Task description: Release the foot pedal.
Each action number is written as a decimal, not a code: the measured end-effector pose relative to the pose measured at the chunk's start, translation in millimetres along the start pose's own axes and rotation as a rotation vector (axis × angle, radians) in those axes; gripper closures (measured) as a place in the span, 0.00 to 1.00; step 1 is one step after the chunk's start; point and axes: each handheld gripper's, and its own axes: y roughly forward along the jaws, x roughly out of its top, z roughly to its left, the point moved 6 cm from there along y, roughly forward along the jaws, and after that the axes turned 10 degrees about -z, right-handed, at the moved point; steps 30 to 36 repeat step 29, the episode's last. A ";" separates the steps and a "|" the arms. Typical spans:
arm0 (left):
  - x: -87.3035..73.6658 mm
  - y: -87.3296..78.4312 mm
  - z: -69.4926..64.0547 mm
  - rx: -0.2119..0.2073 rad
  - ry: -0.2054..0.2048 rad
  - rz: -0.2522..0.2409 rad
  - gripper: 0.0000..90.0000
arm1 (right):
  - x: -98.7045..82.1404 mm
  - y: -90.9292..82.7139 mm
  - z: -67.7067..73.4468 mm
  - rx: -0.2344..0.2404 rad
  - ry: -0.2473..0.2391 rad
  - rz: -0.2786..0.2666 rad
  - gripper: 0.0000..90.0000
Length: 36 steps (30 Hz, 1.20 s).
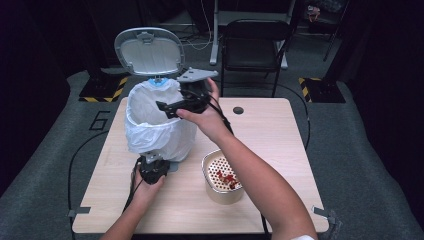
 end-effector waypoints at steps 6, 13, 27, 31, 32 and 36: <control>-0.9 -7.4 5.1 -0.021 -0.042 0.004 0.76 | -21.0 -60.0 -27.0 -0.083 -0.020 0.044 0.08; -0.6 -23.4 4.6 -0.009 -0.153 0.042 0.61 | -56.4 -123.2 -58.2 -0.169 -0.022 0.069 0.16; -15.0 -70.7 76.5 0.097 -0.060 -0.011 0.49 | -170.6 -245.3 -83.9 -0.460 -0.025 0.161 0.18; -19.6 -68.2 83.1 0.098 -0.082 0.002 0.49 | -194.0 -252.5 -88.0 -0.482 0.009 0.200 0.17; -19.6 -68.2 83.1 0.098 -0.082 0.002 0.49 | -194.0 -252.5 -88.0 -0.482 0.009 0.200 0.17; -19.6 -68.2 83.1 0.098 -0.082 0.002 0.49 | -194.0 -252.5 -88.0 -0.482 0.009 0.200 0.17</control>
